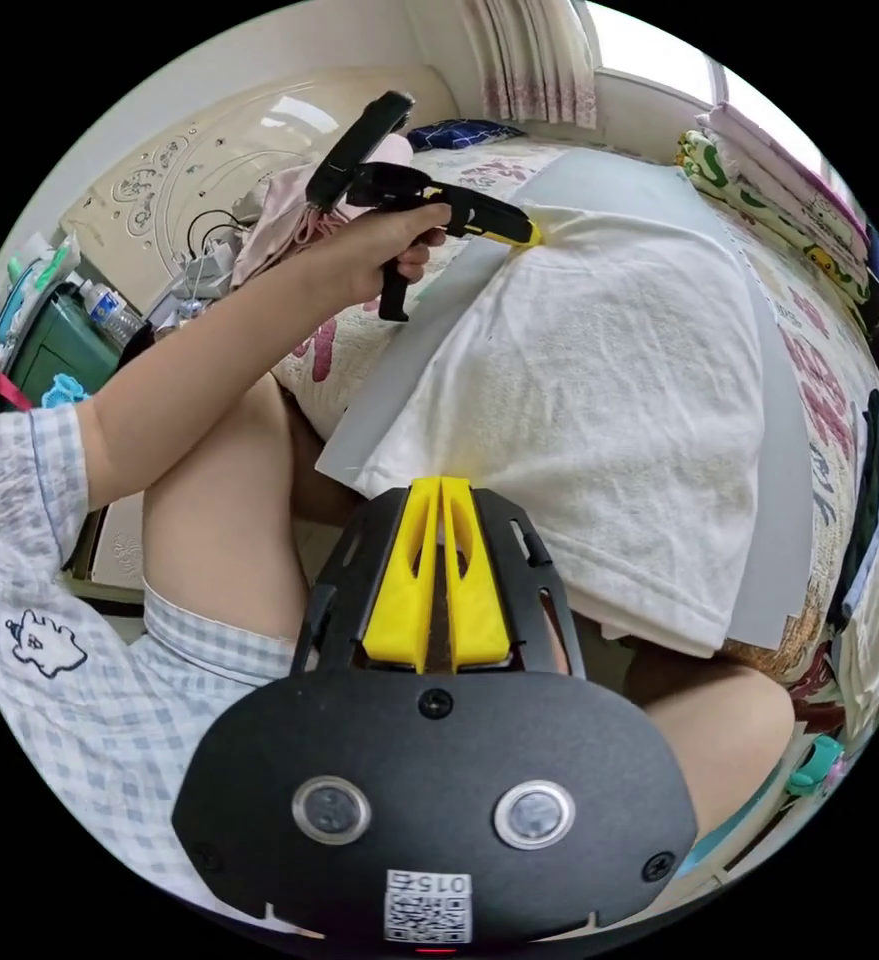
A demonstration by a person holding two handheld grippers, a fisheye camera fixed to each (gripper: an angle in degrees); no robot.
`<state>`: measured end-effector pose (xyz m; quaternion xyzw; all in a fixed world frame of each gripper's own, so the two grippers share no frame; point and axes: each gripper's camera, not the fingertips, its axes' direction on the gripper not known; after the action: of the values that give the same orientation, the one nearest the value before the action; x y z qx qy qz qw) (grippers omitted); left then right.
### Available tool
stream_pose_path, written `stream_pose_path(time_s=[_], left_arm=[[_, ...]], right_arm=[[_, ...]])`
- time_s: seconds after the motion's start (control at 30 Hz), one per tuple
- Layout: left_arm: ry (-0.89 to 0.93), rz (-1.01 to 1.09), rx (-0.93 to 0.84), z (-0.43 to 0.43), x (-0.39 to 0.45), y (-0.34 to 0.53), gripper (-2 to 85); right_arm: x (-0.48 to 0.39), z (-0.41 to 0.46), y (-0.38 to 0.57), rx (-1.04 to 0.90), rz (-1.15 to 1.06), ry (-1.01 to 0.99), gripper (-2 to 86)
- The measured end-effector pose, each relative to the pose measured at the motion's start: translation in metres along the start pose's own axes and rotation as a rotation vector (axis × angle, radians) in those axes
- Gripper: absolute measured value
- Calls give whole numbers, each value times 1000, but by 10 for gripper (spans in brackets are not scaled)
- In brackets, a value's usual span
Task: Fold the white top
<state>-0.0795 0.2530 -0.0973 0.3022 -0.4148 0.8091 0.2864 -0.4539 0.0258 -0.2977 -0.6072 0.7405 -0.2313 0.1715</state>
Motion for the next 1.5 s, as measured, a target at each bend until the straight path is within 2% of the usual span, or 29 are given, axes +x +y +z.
stream_pose_path(time_s=[0.13, 0.2, 0.27, 0.33, 0.43, 0.67, 0.83, 0.97, 1.1, 1.23, 1.4, 1.5], left_arm=[[-4, -34, 5, 4, 2, 8, -8], [9, -45, 11, 3, 1, 12, -8], [20, -43, 10, 4, 1, 17, -8], [25, -44, 11, 6, 0, 22, -9], [43, -64, 12, 8, -3, 31, -9], [72, -103, 18, 15, -9, 44, -9], [84, -113, 16, 22, -9, 48, -9], [93, -123, 13, 31, -9, 51, -8], [89, -120, 13, 36, -6, 53, -8], [91, -122, 14, 41, -5, 56, -9], [107, -135, 13, 47, -6, 58, -8], [114, -141, 16, 50, -7, 60, -8]], right_arm=[[20, -16, -28, -88, 247, -164, 40], [17, -43, -38, -21, 328, -272, 49], [7, -94, -47, 184, 411, -378, 52], [-2, -129, -55, 307, 450, -493, 52], [-12, -169, -72, 374, 471, -650, 45], [-26, -208, -85, 380, 491, -617, -1], [-32, -225, -76, 449, 456, -638, -4], [-41, -248, -71, 521, 425, -567, -4], [-41, -257, -67, 541, 426, -610, -4], [-57, -272, -63, 553, 358, -525, -4], [-63, -272, -55, 562, 307, -550, -5], [-58, -263, -52, 533, 311, -664, -5]])
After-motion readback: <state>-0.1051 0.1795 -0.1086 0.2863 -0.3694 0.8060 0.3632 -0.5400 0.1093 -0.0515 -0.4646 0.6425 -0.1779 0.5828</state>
